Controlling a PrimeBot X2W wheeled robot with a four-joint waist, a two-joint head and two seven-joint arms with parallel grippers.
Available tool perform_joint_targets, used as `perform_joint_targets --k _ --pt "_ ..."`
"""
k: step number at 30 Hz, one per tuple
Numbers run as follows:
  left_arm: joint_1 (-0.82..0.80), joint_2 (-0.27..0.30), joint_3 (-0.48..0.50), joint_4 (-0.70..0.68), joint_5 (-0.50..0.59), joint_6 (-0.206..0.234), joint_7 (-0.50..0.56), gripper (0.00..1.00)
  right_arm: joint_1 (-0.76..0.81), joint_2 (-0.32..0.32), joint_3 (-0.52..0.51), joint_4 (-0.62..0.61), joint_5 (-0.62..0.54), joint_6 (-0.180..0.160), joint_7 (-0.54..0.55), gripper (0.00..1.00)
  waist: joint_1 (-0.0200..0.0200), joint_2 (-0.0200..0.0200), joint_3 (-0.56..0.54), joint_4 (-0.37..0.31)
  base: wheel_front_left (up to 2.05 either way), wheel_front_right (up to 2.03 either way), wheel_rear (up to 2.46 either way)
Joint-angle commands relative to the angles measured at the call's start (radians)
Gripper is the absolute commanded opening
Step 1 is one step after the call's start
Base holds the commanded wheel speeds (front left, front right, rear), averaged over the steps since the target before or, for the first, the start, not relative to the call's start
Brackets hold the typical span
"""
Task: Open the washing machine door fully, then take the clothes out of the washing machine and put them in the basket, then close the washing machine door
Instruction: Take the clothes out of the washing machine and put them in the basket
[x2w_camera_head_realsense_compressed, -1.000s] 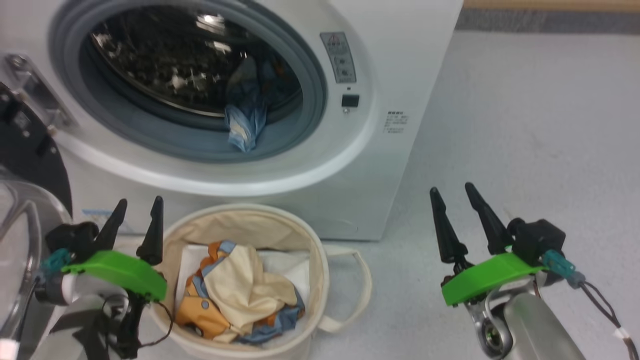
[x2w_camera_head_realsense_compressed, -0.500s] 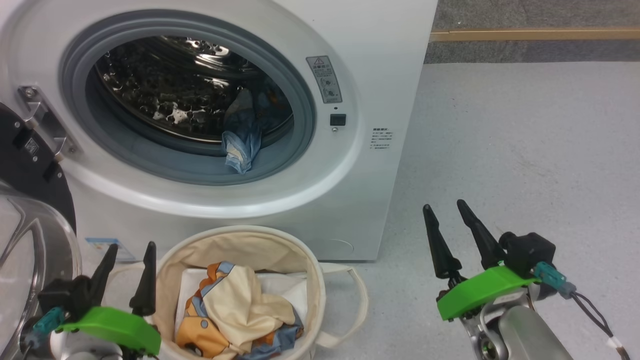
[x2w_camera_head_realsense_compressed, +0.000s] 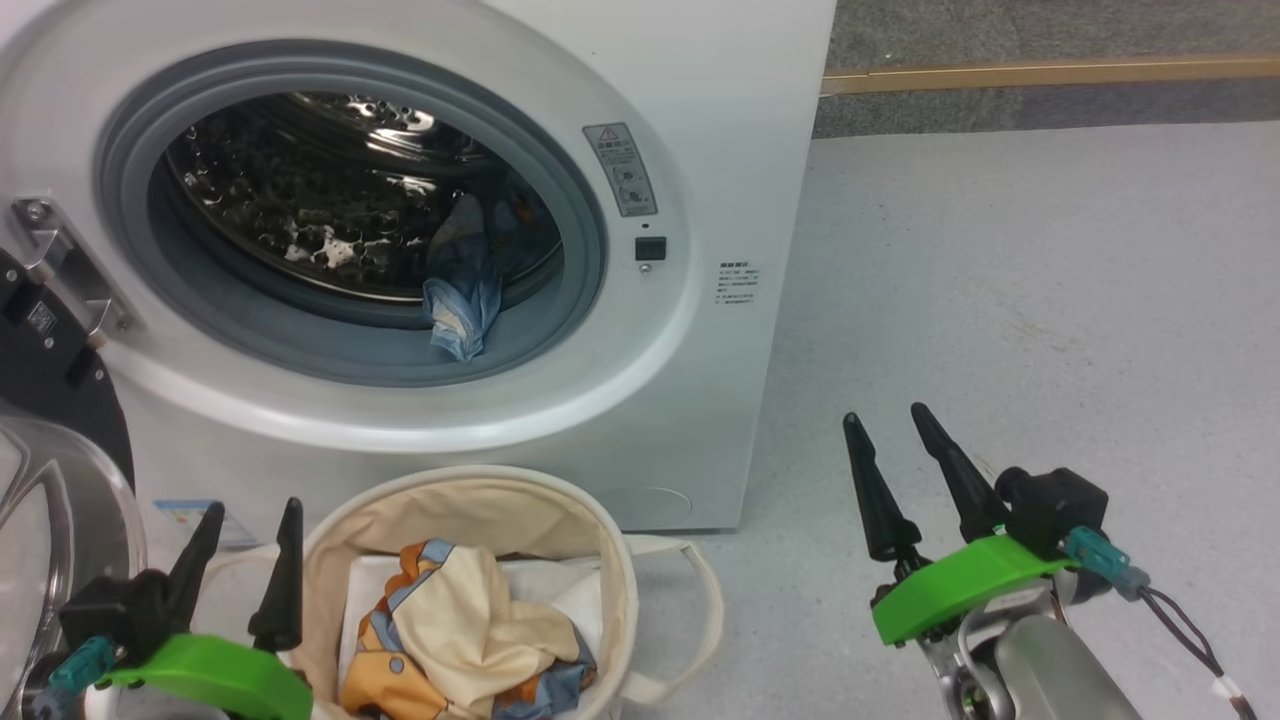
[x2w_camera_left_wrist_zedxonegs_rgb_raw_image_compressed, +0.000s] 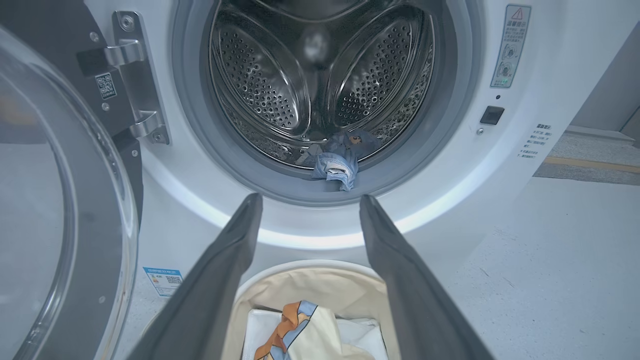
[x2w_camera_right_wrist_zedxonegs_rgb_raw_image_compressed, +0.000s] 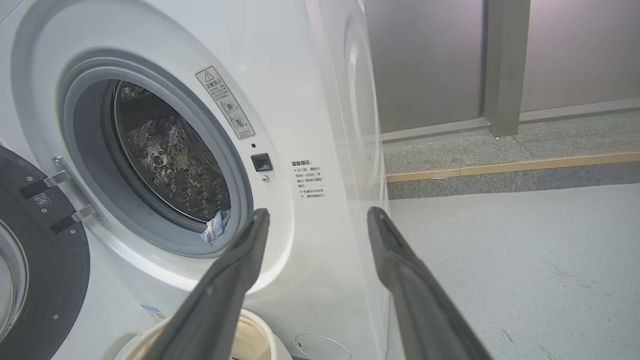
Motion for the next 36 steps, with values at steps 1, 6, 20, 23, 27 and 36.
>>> perform_joint_targets --k 1,6,20,23,27,36 --pt "-0.029 0.045 0.055 -0.034 -0.011 0.009 -0.003 1.00 -0.007 0.004 0.020 -0.027 0.004 0.006 -0.005 1.00 0.0001 -0.0001 -0.001 -0.003 0.00 0.00 0.00" --pt "-0.023 0.048 0.063 -0.032 -0.021 0.012 -0.003 1.00 -0.009 0.004 0.020 -0.029 0.001 0.006 -0.005 1.00 0.0001 -0.0001 0.000 -0.007 0.00 0.00 0.00" --pt "-0.041 0.045 0.059 0.003 -0.031 0.001 -0.014 1.00 -0.011 0.004 0.020 -0.031 -0.002 0.006 -0.005 1.00 0.0001 -0.0001 0.002 -0.006 0.00 0.00 0.00" --pt "-0.043 0.045 0.056 0.006 -0.032 0.000 -0.015 1.00 -0.012 0.004 0.022 -0.031 -0.004 0.006 -0.005 1.00 0.0001 -0.0001 0.003 -0.006 0.00 0.00 0.00" --pt "-0.044 0.044 0.054 0.011 -0.035 -0.002 -0.017 1.00 -0.012 0.004 0.023 -0.029 -0.006 0.006 -0.005 1.00 0.0001 -0.0001 0.002 -0.005 0.00 0.00 0.00" --pt "-0.068 0.039 0.041 0.016 -0.036 -0.008 -0.016 1.00 -0.015 0.004 0.023 -0.029 -0.007 0.006 -0.005 1.00 0.0001 -0.0001 0.008 -0.005 0.00 0.00 0.00"
